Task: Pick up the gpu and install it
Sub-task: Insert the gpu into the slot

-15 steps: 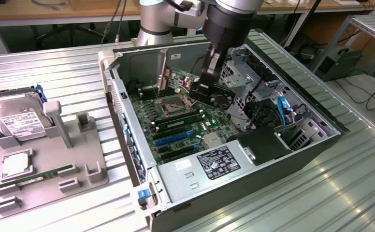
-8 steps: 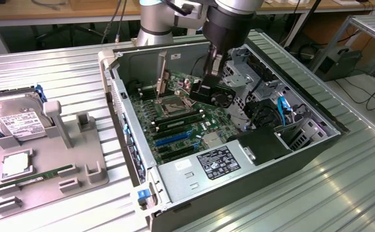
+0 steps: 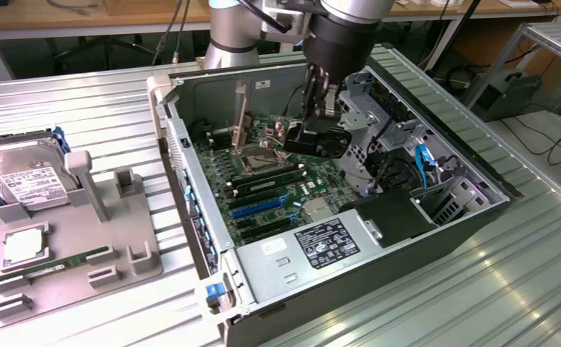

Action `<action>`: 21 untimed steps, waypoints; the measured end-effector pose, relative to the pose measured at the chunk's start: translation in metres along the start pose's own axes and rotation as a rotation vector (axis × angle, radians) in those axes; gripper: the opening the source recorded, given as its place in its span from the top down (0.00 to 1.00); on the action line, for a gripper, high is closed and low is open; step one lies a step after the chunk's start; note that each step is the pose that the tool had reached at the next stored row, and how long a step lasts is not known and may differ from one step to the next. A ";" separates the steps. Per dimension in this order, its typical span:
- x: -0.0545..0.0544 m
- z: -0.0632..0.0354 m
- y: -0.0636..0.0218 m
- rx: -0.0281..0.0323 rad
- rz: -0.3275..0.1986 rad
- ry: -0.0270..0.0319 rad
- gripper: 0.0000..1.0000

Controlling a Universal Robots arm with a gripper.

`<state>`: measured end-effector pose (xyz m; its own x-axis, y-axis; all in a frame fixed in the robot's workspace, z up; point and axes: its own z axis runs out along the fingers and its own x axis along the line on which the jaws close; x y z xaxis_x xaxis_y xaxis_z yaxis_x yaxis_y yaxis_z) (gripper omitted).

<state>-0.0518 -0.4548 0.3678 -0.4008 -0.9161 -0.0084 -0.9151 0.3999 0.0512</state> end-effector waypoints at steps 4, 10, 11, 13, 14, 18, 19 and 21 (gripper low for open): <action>0.000 0.0018 -0.0001 -0.0023 -0.126 0.0010 0.74; 0.000 0.0043 -0.0003 -0.0010 -0.255 0.0031 0.74; 0.000 0.0050 -0.0003 -0.0005 -0.279 0.0031 0.74; 0.008 0.0099 0.0107 0.0174 -0.294 -0.0057 0.74; 0.010 0.0130 0.0110 0.0184 -0.315 -0.0076 0.74; 0.016 0.0275 0.0241 0.0255 -0.382 -0.0069 0.74; 0.020 0.0325 0.0300 0.0273 -0.387 -0.0072 0.74; 0.028 0.0541 0.0420 0.0294 -0.430 -0.0063 0.74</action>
<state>-0.1039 -0.4624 0.3157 0.0176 -0.9994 -0.0289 -0.9998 -0.0180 0.0132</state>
